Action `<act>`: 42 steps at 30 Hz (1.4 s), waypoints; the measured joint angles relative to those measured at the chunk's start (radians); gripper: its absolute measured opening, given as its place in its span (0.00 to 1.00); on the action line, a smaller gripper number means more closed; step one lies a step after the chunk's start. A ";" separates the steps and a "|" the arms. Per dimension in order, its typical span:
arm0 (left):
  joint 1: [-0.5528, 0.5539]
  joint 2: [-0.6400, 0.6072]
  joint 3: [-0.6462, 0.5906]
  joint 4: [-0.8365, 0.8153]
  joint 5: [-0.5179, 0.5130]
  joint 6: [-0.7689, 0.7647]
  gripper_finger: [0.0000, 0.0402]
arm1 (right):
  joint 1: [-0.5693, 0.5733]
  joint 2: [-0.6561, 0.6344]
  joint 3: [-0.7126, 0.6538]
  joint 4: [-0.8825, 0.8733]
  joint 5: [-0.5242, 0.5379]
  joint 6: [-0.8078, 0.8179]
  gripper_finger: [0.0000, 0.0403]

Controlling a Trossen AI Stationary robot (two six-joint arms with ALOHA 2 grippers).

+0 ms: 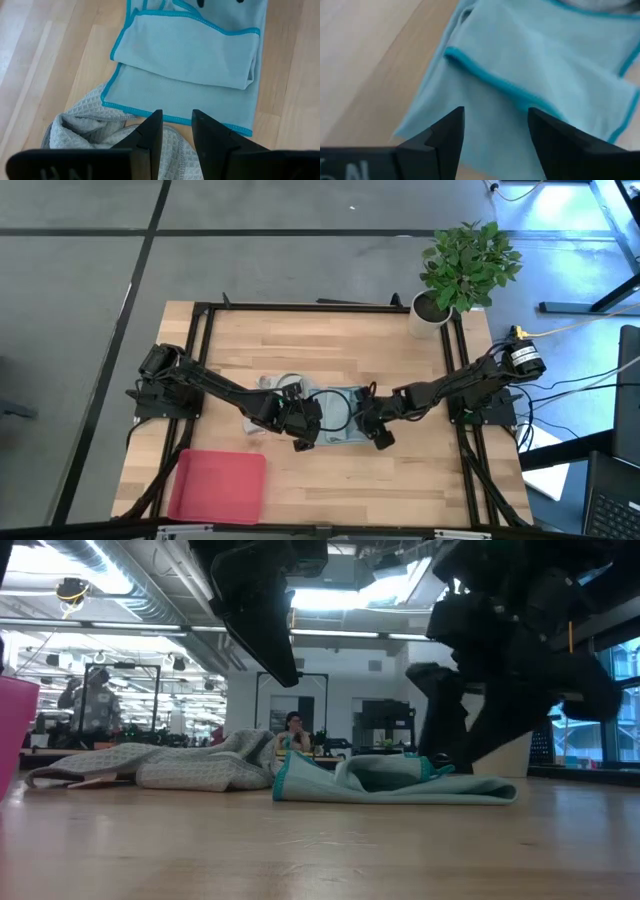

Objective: Roll microfiber towels into tight, uniform cylinder then place into a basket
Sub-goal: Fold the blue towel

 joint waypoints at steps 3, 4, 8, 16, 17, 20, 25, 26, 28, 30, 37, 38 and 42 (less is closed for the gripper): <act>0.000 0.000 0.000 0.000 0.000 0.000 0.23 | -0.001 0.000 0.000 -0.014 -0.018 0.041 0.54; 0.000 0.000 0.000 0.000 0.000 0.000 0.23 | -0.004 0.000 0.000 -0.011 -0.020 0.060 0.54; 0.000 0.000 0.000 0.000 0.000 0.001 0.23 | -0.026 0.008 0.000 0.002 -0.022 0.107 0.54; -0.001 0.000 0.000 0.002 0.000 0.000 0.23 | -0.075 0.068 0.000 0.063 -0.066 0.103 0.54; -0.001 0.000 0.000 0.003 0.000 0.000 0.23 | -0.078 0.069 0.000 0.075 -0.067 0.084 0.54; -0.001 0.000 0.000 0.003 0.000 0.000 0.23 | -0.079 0.069 0.000 0.120 -0.067 0.046 0.54; -0.001 0.000 0.000 0.003 0.000 0.000 0.23 | -0.080 0.073 0.000 0.206 -0.067 0.001 0.54; -0.001 0.000 0.000 0.003 0.000 0.000 0.23 | -0.080 0.078 0.000 0.231 -0.067 0.002 0.54; -0.001 0.000 0.000 0.003 0.000 0.000 0.23 | -0.081 0.097 0.000 0.291 -0.067 0.002 0.54; -0.001 0.000 0.000 0.003 0.000 0.000 0.23 | -0.084 0.127 0.000 0.360 -0.068 0.002 0.54; -0.001 0.000 0.000 0.004 0.000 -0.001 0.23 | -0.107 0.231 0.000 0.583 -0.067 -0.089 0.54; -0.001 0.000 0.000 0.004 0.000 -0.001 0.23 | -0.108 0.234 0.000 0.608 -0.067 -0.107 0.54; -0.001 0.000 0.000 0.004 0.000 -0.001 0.23 | -0.108 0.238 0.002 0.712 -0.067 -0.128 0.54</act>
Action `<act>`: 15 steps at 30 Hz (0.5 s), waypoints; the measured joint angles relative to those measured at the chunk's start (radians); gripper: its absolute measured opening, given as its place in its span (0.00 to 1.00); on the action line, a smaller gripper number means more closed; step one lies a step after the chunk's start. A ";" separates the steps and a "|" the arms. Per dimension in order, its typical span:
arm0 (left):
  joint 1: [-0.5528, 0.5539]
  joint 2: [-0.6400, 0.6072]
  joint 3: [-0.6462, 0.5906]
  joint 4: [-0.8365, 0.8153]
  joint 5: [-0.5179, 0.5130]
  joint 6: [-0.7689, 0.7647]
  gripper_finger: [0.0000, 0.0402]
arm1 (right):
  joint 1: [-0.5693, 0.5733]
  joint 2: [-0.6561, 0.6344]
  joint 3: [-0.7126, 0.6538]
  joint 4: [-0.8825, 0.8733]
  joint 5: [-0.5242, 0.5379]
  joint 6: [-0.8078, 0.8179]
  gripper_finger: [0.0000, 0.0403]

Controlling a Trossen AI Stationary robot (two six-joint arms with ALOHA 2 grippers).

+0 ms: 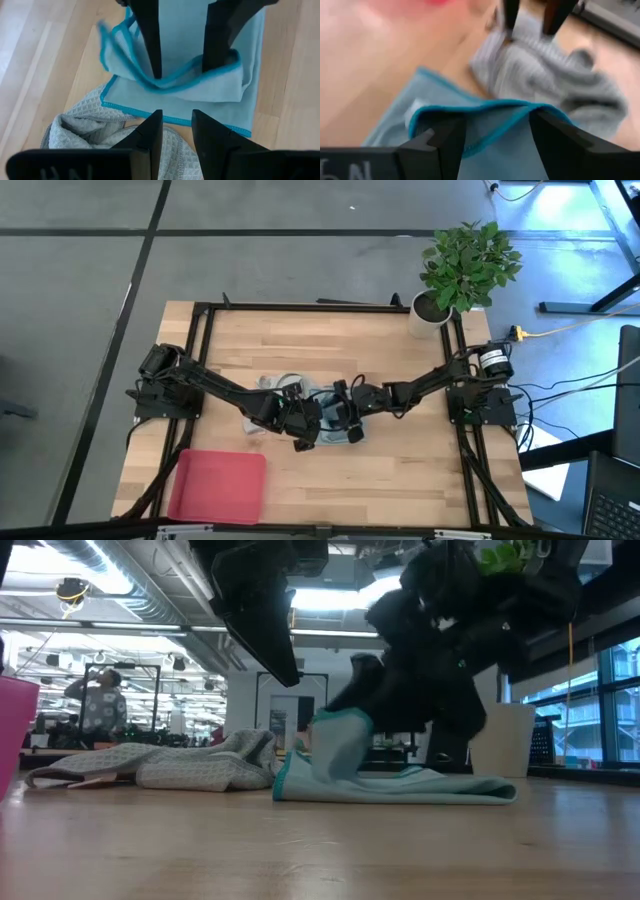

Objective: Roll microfiber towels into tight, uniform cylinder then place into a basket
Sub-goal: Fold the blue towel

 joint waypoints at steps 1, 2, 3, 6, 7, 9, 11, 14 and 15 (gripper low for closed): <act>0.000 0.000 0.000 0.000 0.000 0.000 0.23 | 0.000 0.000 0.005 0.003 0.000 -0.001 0.54; 0.000 0.000 0.000 0.000 0.000 0.000 0.23 | 0.000 0.000 0.012 0.003 0.000 -0.001 0.54; 0.000 0.000 0.000 0.000 0.000 0.000 0.23 | 0.000 0.000 0.019 0.002 0.000 -0.001 0.54; 0.000 0.000 0.000 0.000 0.000 0.000 0.23 | 0.000 0.003 0.037 0.006 -0.021 0.001 0.54; 0.000 0.000 0.000 0.000 0.000 0.000 0.23 | 0.000 0.004 0.040 0.005 -0.038 0.003 0.54; 0.000 0.000 0.000 0.000 0.000 0.000 0.23 | 0.000 0.005 0.047 -0.006 -0.089 0.004 0.54; 0.000 0.000 0.000 0.000 0.000 0.000 0.23 | 0.000 0.005 0.048 -0.009 -0.127 0.004 0.54; 0.000 0.000 0.000 0.000 0.000 0.000 0.23 | 0.000 0.005 0.047 -0.017 -0.125 0.002 0.54; 0.000 0.000 0.000 -0.001 0.000 -0.002 0.23 | -0.003 0.005 0.047 -0.017 -0.124 0.002 0.54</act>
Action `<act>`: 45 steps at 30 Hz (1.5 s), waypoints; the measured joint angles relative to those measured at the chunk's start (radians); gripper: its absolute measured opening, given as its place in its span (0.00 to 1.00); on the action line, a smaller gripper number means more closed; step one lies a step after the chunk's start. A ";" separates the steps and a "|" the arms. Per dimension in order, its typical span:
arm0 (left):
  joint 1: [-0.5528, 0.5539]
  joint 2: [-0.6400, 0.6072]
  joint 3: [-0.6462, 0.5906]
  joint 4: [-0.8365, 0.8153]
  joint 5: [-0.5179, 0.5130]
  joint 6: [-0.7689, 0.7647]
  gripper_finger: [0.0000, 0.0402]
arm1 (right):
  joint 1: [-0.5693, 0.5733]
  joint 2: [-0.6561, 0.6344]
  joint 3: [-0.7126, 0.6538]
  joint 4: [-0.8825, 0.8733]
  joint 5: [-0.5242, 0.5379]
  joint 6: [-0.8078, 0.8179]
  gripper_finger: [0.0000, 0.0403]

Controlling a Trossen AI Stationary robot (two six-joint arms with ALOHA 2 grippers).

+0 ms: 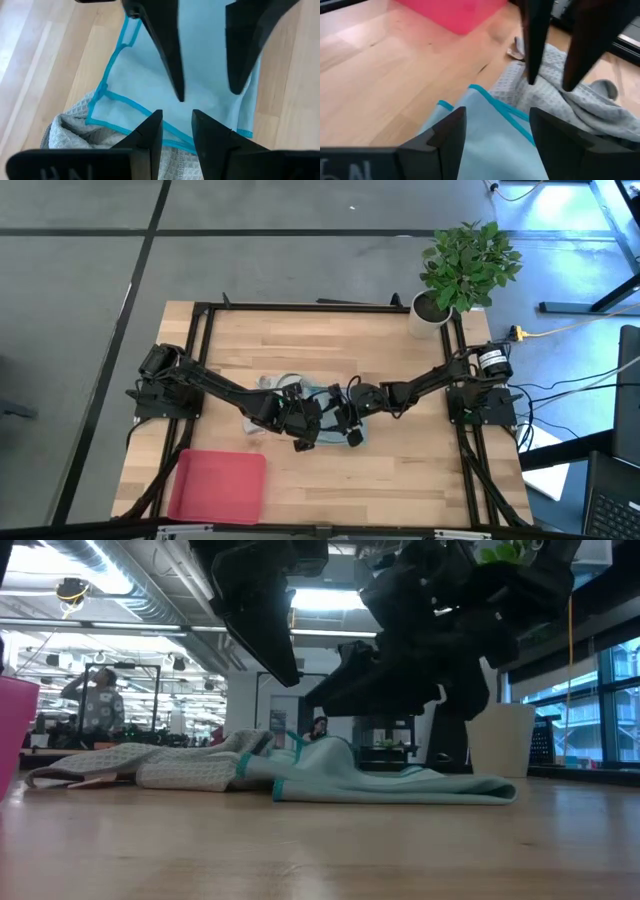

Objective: Roll microfiber towels into tight, uniform cylinder then place into a basket
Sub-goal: Fold the blue towel

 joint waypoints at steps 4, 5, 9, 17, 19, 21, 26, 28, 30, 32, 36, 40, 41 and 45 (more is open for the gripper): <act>0.000 0.000 0.000 -0.003 0.000 -0.022 0.23 | -0.014 -0.027 0.000 -0.073 0.003 0.004 0.54; 0.000 0.000 0.000 -0.004 0.000 -0.025 0.23 | -0.016 -0.043 0.000 -0.121 0.003 0.007 0.54; -0.002 0.000 -0.008 0.011 -0.001 -0.045 0.23 | -0.022 -0.110 0.000 -0.335 0.004 0.028 0.54; 0.020 -0.001 -0.117 0.183 0.012 -0.044 0.23 | -0.018 -0.172 0.000 -0.638 0.002 0.216 0.54; 0.035 -0.001 -0.151 0.254 0.040 -0.020 0.23 | -0.013 -0.172 0.000 -0.700 -0.002 0.252 0.54; 0.051 -0.001 -0.185 0.319 0.077 0.002 0.23 | -0.007 -0.172 -0.001 -0.753 -0.003 0.265 0.54; 0.081 0.000 -0.244 0.408 0.131 0.008 0.23 | 0.006 -0.172 -0.001 -0.825 0.006 0.263 0.54; 0.085 0.000 -0.256 0.416 0.131 0.009 0.23 | 0.004 -0.172 -0.001 -0.850 0.057 0.262 0.54; 0.084 0.000 -0.259 0.417 0.131 0.010 0.23 | 0.004 -0.172 0.001 -0.865 0.121 0.262 0.54; 0.081 0.000 -0.258 0.425 0.131 0.012 0.23 | 0.001 -0.174 0.002 -0.870 0.188 0.259 0.54; 0.079 0.000 -0.258 0.421 0.131 0.012 0.23 | -0.008 -0.174 0.002 -0.871 0.312 0.233 0.54; 0.079 0.000 -0.258 0.421 0.123 0.020 0.23 | 0.002 -0.213 -0.003 -0.910 0.389 0.236 0.54; 0.080 0.000 -0.258 0.421 0.117 0.031 0.23 | 0.008 -0.235 -0.003 -0.906 0.390 0.236 0.54; 0.092 0.000 -0.248 0.419 0.045 0.059 0.23 | 0.035 -0.336 -0.001 -0.897 0.366 0.274 0.54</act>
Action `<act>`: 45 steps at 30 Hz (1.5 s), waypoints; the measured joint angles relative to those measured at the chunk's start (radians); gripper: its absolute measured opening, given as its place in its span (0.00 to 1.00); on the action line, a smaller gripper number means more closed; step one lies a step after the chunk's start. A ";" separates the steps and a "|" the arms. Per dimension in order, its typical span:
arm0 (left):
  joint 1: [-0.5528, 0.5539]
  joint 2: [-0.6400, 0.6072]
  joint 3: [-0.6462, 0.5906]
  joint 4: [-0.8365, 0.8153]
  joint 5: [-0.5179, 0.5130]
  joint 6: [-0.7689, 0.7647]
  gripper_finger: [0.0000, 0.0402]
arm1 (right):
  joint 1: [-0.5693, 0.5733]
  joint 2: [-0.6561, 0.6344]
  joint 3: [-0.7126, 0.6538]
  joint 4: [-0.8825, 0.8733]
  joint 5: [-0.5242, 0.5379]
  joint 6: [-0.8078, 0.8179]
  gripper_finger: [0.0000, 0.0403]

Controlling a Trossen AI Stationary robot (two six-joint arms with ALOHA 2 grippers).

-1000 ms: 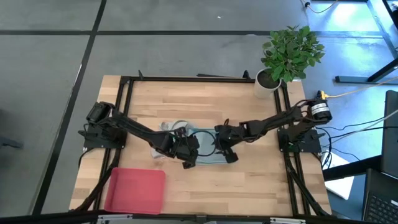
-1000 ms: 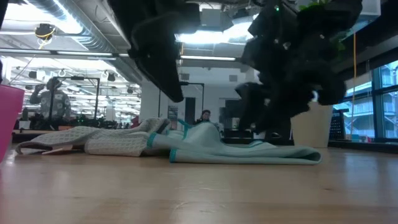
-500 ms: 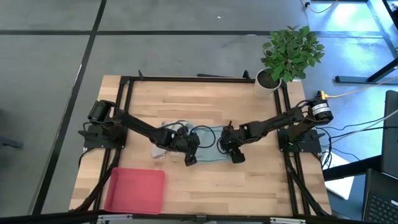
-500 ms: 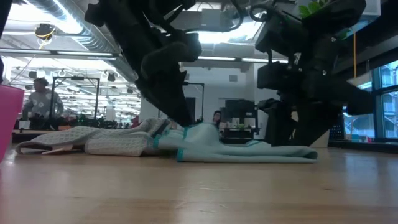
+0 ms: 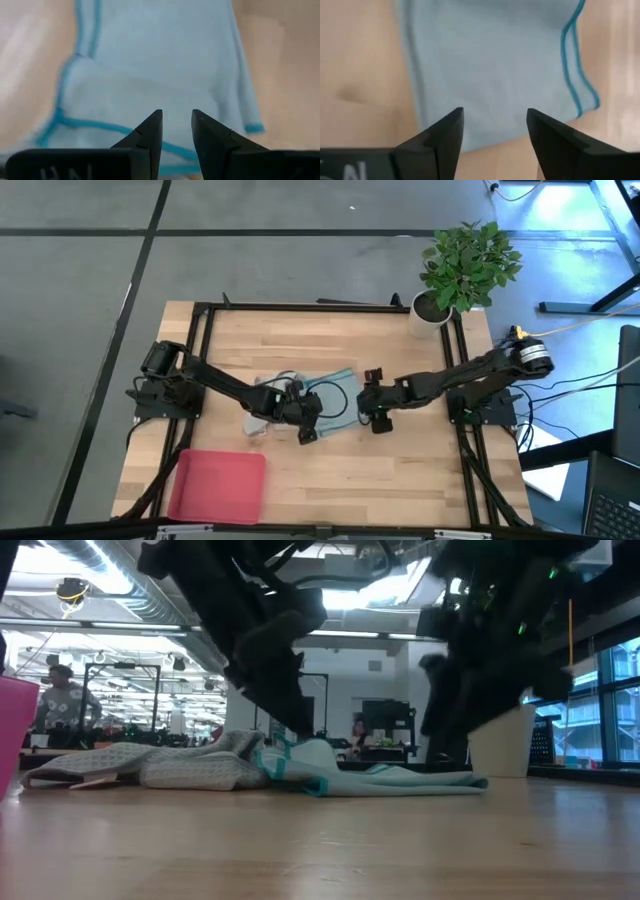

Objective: Roll microfiber towels into tight, uniform cylinder then place into a basket
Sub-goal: Fold the blue towel

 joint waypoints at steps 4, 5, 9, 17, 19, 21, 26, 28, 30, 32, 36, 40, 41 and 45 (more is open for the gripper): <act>0.024 0.000 0.007 0.026 -0.010 0.019 0.23 | 0.005 -0.057 0.000 -0.014 -0.027 0.038 0.54; 0.028 0.000 0.007 0.040 -0.004 0.028 0.23 | 0.005 -0.057 0.000 -0.016 -0.027 0.038 0.54; 0.039 0.027 0.008 0.108 0.032 0.047 0.23 | -0.015 -0.016 0.001 0.015 -0.030 0.035 0.54; 0.022 0.066 0.007 0.128 0.035 0.052 0.23 | -0.053 0.122 0.000 0.061 -0.030 0.027 0.54; 0.015 0.066 0.007 0.128 0.038 0.052 0.23 | -0.063 0.148 0.000 0.051 -0.030 0.040 0.54; 0.011 0.066 0.007 0.127 0.056 0.051 0.23 | -0.067 0.165 0.001 0.047 -0.030 0.046 0.54; 0.016 0.071 0.007 0.130 0.062 0.050 0.23 | -0.068 0.174 0.003 0.050 -0.093 0.094 0.54; 0.026 0.074 0.007 0.123 0.062 0.051 0.23 | -0.065 0.174 0.003 0.050 -0.152 0.126 0.54; 0.037 0.080 0.008 0.132 0.060 0.051 0.23 | -0.056 0.175 0.003 0.048 -0.202 0.164 0.54; 0.049 0.089 0.007 0.123 0.060 0.054 0.23 | -0.044 0.175 0.003 0.048 -0.224 0.189 0.54; 0.070 0.087 0.008 0.129 0.060 0.057 0.23 | -0.005 0.175 0.003 0.053 -0.254 0.173 0.54; 0.069 0.088 0.007 0.128 0.060 0.058 0.23 | 0.020 0.137 -0.002 0.022 -0.140 0.170 0.54; 0.064 0.087 0.007 0.128 0.060 0.058 0.23 | 0.021 0.116 -0.003 0.019 -0.104 0.170 0.54; 0.029 0.088 0.007 0.130 0.061 0.058 0.23 | 0.012 0.035 -0.001 0.024 -0.014 0.166 0.54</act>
